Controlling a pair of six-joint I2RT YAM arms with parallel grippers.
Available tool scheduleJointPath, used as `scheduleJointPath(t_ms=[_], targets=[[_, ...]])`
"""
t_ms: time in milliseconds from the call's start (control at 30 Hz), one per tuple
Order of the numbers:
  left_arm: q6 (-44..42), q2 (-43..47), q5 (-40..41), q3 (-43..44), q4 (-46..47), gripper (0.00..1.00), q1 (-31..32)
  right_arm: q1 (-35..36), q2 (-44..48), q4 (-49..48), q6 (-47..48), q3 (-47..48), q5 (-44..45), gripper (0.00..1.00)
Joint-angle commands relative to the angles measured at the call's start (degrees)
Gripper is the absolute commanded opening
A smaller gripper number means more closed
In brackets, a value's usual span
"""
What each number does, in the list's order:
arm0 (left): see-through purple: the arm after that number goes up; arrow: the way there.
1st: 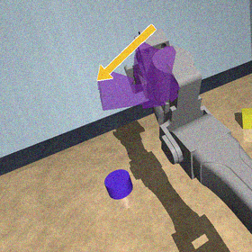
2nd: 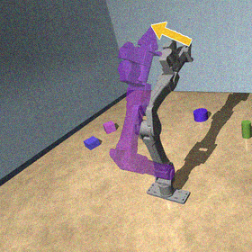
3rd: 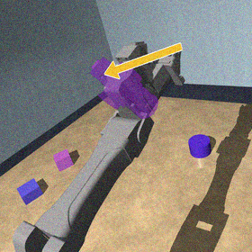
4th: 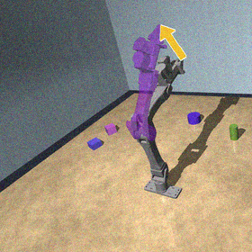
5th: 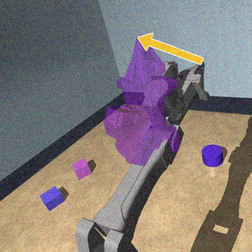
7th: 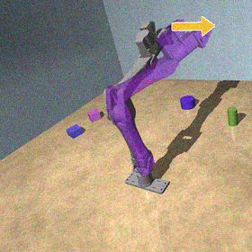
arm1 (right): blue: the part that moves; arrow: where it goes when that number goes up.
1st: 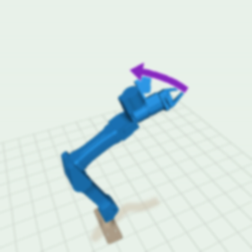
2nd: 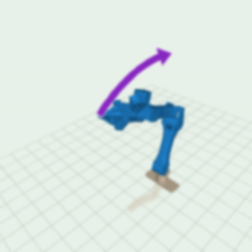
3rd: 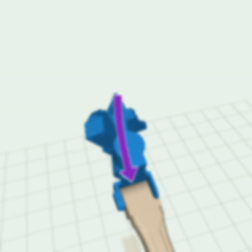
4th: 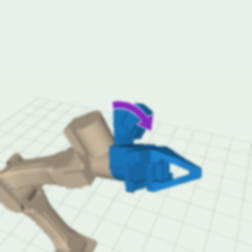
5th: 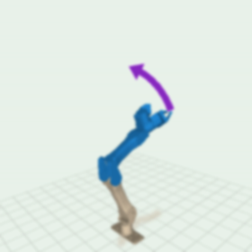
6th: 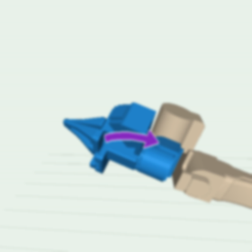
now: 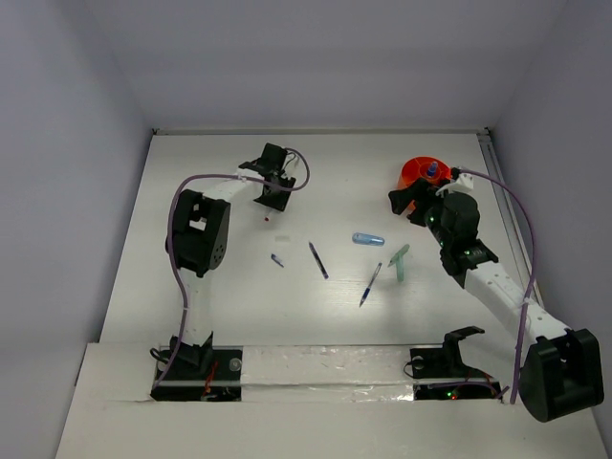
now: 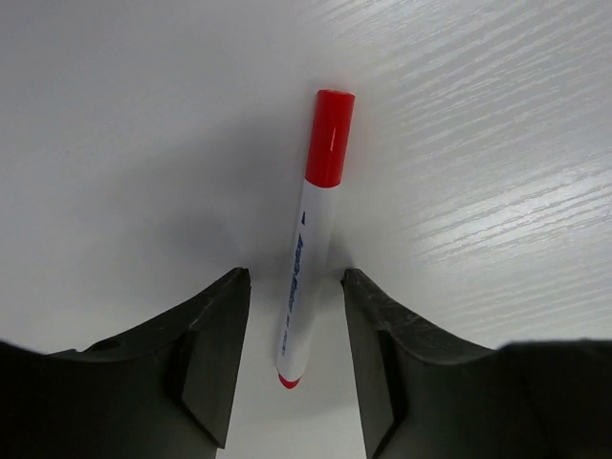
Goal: Sort the stationery into containers
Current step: Pick up the pen from the center of the board.
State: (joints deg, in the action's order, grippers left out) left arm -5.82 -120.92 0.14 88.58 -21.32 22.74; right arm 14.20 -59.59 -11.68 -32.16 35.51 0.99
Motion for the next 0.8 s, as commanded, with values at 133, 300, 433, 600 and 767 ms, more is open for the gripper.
scheduleJointPath(t_ms=[133, 300, 433, 600, 767], targets=[[2.7, -2.6, -2.8, -4.5, -9.6, 0.44, 0.0, -0.4, 1.8, -3.3, 0.5, -0.4, -0.6, 0.9], [2.0, -4.4, -4.5, -2.9, -13.7, 0.3, -1.0, -0.4, 2.3, -2.9, 0.7, -0.4, -0.6, 0.9], [2.0, -4.1, -4.5, -3.5, -13.7, 0.18, -1.0, -0.4, 2.9, -2.7, 0.8, -0.4, -0.6, 0.9], [1.9, -3.2, -4.0, -4.8, -12.0, 0.0, -1.0, -0.4, 2.6, -3.3, 0.9, -0.3, -2.0, 0.9], [3.2, 0.3, -5.2, -5.4, -9.7, 0.0, -1.0, -0.4, 2.3, -6.9, 1.4, -0.6, -9.9, 0.93]])
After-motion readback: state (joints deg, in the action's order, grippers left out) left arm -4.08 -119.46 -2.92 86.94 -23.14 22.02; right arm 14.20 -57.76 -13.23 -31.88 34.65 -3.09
